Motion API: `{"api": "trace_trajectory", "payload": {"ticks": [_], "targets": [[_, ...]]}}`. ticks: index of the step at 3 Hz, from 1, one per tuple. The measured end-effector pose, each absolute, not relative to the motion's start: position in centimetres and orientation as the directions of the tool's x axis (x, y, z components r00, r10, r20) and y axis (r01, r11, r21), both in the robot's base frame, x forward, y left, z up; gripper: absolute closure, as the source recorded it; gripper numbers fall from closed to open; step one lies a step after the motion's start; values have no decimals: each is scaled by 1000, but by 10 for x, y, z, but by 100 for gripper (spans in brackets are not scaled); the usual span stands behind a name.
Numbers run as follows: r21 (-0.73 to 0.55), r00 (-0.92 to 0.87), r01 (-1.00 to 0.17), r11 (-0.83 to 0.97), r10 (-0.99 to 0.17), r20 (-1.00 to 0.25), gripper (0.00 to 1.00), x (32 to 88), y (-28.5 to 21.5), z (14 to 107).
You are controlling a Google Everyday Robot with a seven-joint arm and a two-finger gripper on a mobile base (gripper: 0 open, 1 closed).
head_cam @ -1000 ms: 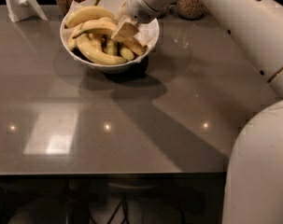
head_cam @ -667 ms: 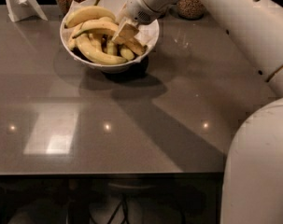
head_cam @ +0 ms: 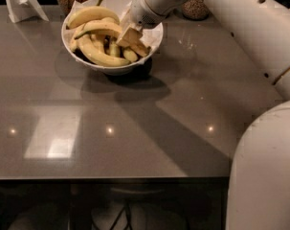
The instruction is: Pick banana from white bowl
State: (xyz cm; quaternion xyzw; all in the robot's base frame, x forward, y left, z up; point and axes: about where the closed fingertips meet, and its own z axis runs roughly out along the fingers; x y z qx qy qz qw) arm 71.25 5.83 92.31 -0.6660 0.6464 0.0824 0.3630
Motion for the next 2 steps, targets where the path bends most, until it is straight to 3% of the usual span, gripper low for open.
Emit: {"api": "trace_trajectory", "payload": {"ticks": [2], "targets": [[-388,141,-914,120,-802,-580,100,709,51,931]]}}
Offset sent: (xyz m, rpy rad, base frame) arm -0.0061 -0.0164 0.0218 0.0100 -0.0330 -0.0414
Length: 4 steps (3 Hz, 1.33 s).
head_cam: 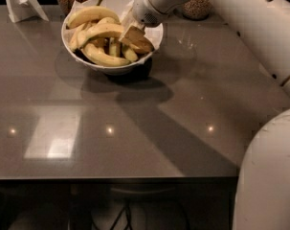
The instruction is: Pick banana from white bowl
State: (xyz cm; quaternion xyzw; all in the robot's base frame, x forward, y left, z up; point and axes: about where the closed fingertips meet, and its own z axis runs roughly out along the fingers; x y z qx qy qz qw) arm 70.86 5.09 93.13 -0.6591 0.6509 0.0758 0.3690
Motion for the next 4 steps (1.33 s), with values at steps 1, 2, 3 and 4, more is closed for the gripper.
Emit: {"api": "trace_trajectory", "payload": {"ticks": [1,2,3,4], "targets": [[-398,144,-909,126,-801,-582,100,707,49,939],[-413,145,-901,134,-802,-579,100,701,43,962],[-420,148,-894,156,-782,-606,100,680,25,982],[-409,130,-893,188,-762,-634,100,655,0,995]]}}
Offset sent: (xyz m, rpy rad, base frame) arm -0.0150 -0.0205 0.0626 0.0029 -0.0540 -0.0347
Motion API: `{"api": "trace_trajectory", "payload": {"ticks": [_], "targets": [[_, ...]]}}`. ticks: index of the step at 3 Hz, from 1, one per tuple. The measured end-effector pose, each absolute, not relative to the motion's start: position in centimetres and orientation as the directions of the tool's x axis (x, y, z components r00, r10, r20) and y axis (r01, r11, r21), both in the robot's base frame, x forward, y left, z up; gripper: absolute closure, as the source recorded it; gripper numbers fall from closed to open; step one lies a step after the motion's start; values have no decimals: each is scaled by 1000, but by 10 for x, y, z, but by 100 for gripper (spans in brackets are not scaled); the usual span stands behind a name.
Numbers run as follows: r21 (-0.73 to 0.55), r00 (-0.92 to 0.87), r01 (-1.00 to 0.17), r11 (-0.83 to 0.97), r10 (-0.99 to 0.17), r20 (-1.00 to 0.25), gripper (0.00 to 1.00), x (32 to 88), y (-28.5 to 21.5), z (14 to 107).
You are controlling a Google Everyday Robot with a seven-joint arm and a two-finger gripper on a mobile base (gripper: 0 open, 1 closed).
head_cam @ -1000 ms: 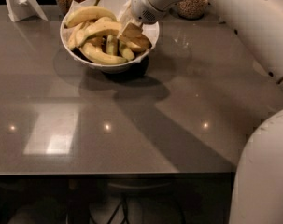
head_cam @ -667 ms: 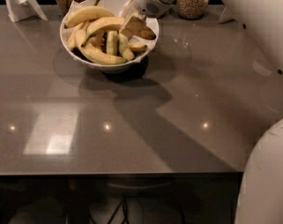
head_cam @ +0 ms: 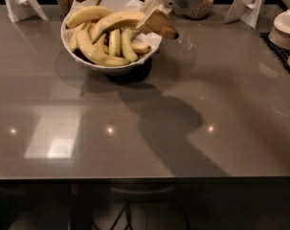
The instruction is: Pick banana from white bowl
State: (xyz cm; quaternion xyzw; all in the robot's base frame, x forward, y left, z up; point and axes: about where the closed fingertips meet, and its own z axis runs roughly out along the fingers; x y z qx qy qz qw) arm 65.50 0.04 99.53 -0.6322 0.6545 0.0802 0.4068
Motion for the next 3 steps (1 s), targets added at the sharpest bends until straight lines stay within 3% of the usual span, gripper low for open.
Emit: {"api": "trace_trajectory", "payload": {"ticks": [3], "targets": [[-434,140,-880,193,-768,-625,100,566,-64,1027]]}}
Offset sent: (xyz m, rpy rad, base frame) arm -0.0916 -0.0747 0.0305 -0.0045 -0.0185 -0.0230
